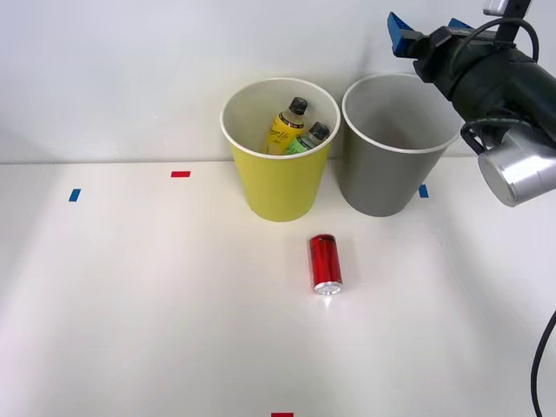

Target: Put cans in the gray bin, plastic bottles in the light green bin

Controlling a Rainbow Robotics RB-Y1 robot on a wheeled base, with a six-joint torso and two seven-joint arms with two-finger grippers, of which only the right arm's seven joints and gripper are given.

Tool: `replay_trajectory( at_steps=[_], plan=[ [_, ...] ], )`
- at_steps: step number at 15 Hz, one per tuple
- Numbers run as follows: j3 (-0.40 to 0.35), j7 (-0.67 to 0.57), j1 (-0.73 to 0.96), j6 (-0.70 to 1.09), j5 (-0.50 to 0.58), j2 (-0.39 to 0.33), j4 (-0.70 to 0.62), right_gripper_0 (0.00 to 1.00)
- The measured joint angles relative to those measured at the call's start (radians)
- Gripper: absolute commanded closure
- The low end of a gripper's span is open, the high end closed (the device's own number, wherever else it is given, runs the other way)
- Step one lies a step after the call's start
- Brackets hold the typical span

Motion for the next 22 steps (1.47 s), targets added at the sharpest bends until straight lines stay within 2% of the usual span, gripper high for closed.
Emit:
replay_trajectory(
  at_steps=[2, 6, 10, 13, 17, 22],
  plan=[
    [-0.019, -0.001, 0.047, -0.087, 0.009, 0.010, 0.000, 0.00],
    [-0.085, -0.007, 0.174, -0.256, 0.179, 0.070, 0.000, 0.00],
    [-0.137, -0.011, 0.284, -0.356, 0.289, 0.109, 0.000, 0.00],
    [-0.168, -0.018, 0.345, -0.401, 0.297, 0.137, 0.000, 0.00],
    [-0.238, -0.020, 0.448, -0.450, 0.297, 0.235, 0.000, 0.00],
    [-0.255, -0.039, 0.580, -0.495, 0.283, 0.300, 0.001, 0.00]
  ],
)
